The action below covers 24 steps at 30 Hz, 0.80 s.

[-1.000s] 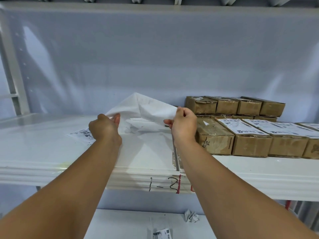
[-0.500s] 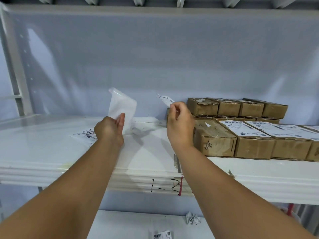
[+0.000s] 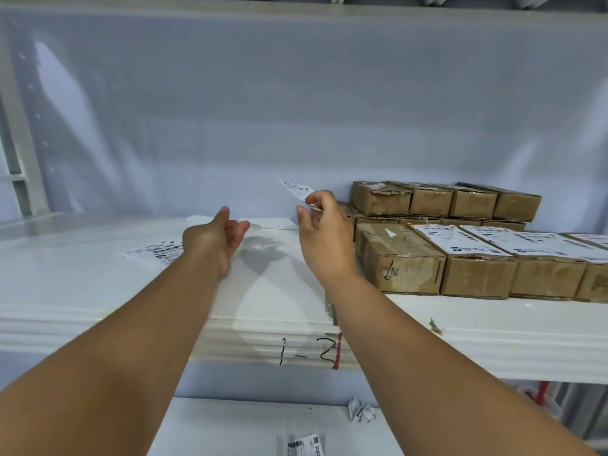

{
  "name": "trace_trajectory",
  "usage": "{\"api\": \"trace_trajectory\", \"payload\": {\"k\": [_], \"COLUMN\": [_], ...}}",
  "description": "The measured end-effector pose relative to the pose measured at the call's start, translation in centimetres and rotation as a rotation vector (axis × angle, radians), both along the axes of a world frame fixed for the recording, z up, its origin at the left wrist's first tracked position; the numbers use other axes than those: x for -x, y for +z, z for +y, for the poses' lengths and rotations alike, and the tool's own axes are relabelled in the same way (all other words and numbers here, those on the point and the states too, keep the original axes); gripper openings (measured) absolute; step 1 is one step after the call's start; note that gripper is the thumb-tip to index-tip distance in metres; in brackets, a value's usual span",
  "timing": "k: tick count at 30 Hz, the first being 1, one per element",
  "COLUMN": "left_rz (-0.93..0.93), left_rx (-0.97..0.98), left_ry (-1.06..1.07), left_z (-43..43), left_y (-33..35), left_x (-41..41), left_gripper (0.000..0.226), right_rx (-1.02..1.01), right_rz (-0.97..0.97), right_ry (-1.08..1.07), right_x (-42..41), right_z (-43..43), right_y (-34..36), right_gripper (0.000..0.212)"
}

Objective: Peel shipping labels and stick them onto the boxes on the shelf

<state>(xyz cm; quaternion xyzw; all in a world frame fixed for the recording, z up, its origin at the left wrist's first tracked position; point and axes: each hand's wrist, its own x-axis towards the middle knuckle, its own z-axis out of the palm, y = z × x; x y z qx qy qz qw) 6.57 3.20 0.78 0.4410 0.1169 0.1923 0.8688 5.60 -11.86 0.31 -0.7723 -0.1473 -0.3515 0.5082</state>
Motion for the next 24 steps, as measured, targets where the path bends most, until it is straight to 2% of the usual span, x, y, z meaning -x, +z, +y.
{"api": "trace_trajectory", "payload": {"k": [2, 4, 6, 10, 12, 14, 18, 21, 24], "left_rz": [0.01, -0.035, -0.099, -0.204, -0.195, -0.167, -0.211, -0.282, -0.339], "left_rx": [-0.235, -0.375, -0.382, -0.268, -0.231, -0.277, -0.336, -0.349, -0.409], "left_ry": [-0.07, -0.24, -0.34, -0.276, -0.218, -0.162, -0.101, -0.171, -0.236], "left_z": [-1.1, -2.0, -2.4, -1.8, -1.7, -1.8, -1.8, -1.9, -2.7], "left_y": [0.3, 0.6, 0.6, 0.8, 0.6, 0.6, 0.8, 1.1, 1.5], "left_x": [0.5, 0.8, 0.8, 0.9, 0.9, 1.2, 1.6, 2.1, 2.9], "left_gripper": [0.041, 0.052, 0.049, 0.024, 0.05, 0.058, 0.031, 0.024, 0.02], "right_rx": [0.025, 0.056, 0.11, 0.205, 0.221, 0.241, 0.182, 0.173, 0.163], "right_rz": [-0.005, -0.042, -0.068, -0.066, -0.04, -0.028, -0.059, -0.065, -0.173], "right_ry": [0.012, 0.04, 0.068, 0.114, 0.112, 0.094, 0.011, -0.075, -0.086], "right_x": [0.1, 0.3, 0.4, 0.6, 0.7, 0.7, 0.8, 1.4, 2.3], "right_z": [0.0, 0.2, 0.4, 0.6, 0.6, 0.7, 0.7, 0.4, 0.0], "right_y": [-0.1, -0.2, -0.4, -0.6, -0.6, -0.6, -0.5, -0.1, 0.7], "right_gripper": [0.021, 0.025, 0.03, 0.037, 0.038, 0.036, 0.035, 0.034, 0.026]}}
